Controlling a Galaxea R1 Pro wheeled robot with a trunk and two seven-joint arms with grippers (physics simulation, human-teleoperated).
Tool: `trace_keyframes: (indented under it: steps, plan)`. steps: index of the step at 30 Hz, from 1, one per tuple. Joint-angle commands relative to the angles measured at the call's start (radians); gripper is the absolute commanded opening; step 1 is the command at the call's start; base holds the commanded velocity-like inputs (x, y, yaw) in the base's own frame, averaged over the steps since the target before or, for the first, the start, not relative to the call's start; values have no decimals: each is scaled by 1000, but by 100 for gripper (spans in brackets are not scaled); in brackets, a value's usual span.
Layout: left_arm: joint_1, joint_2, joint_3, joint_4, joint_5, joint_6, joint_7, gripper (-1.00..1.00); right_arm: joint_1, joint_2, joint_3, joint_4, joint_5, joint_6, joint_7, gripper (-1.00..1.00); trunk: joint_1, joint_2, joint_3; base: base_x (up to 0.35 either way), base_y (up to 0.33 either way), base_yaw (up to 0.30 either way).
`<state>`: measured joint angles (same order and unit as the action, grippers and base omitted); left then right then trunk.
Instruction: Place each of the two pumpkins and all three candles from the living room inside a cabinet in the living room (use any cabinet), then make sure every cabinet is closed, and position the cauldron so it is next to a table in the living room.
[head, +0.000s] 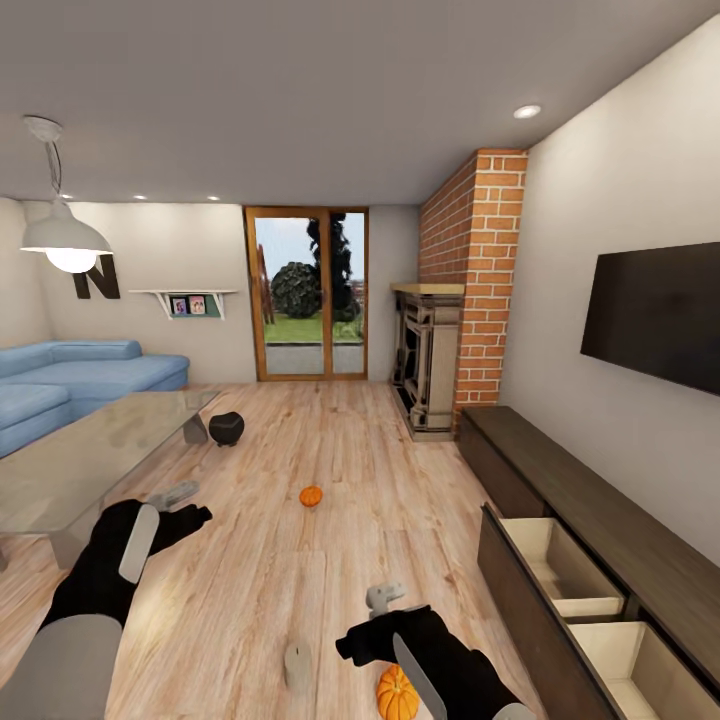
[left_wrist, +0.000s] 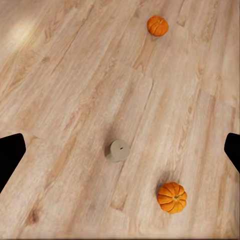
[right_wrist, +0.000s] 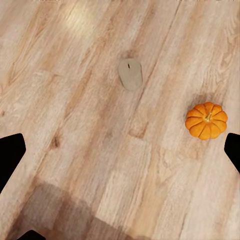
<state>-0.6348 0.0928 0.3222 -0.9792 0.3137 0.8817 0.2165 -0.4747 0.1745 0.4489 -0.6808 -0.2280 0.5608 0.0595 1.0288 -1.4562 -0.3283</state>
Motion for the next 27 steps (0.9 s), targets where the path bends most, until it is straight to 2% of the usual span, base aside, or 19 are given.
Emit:
trace_keyframes:
  steps: [1, 6, 8, 11, 13, 14, 15, 19, 21, 22, 24, 27]
  plan:
    - [-3, 0, 0, 1, 12, 8, 7, 100, -1, 0, 1, -1, -1, -4, 1, 100, 0, -1, -1, 0, 0, 0]
    - [-6, 10, 0, 4, 13, 14, 5, 100, -1, 0, 2, 7, -17, -120, 1, 100, 0, -1, -1, 0, 0, 0]
    - [-6, 26, 1, 9, 13, 14, 5, 100, -1, 0, 2, 12, -68, -148, 3, 100, 0, -1, -1, 0, 0, 0]
    - [-6, 39, 2, 14, 13, 14, 4, 100, -1, 0, 0, 20, -188, -169, 3, 100, 0, -1, -1, 0, 0, 0]
    - [-6, 41, 3, 13, 13, 14, 3, 100, -1, -1, -2, 32, -229, -172, 2, 100, 0, -1, -1, 0, 0, 0]
    - [-6, 43, 3, 12, 13, 14, 3, 100, -1, -2, -8, 57, -265, -176, 2, 100, 0, -1, -1, 0, 0, 0]
    - [-5, 43, 3, 12, 13, 14, 3, 100, -1, -3, -11, 72, -282, -181, 4, 100, 0, -1, -1, 0, 0, 0]
    - [-5, 45, 3, 11, 13, 13, 2, 100, -1, -7, -28, 172, -403, -270, 20, 100, 0, -1, -1, 0, 0, 0]
    - [-5, 45, 2, 11, 13, 13, 2, 100, -1, -10, -31, 244, -504, -330, 64, 100, 0, -1, -1, 0, 0, 0]
    - [-5, 45, 2, 11, 13, 13, 2, 100, -1, -11, -32, 262, -527, -342, 77, 100, 0, -1, -1, 0, 0, 0]
    - [-5, 45, 2, 11, 13, 13, -2, 100, -1, -15, -34, 328, -597, -375, 136, 100, 0, -1, -1, 0, 0, 0]
    - [-5, 45, 1, 12, 12, 13, -33, 100, 0, -23, -37, 377, -656, -410, 172, 100, 0, -1, -1, 0, 0, 0]
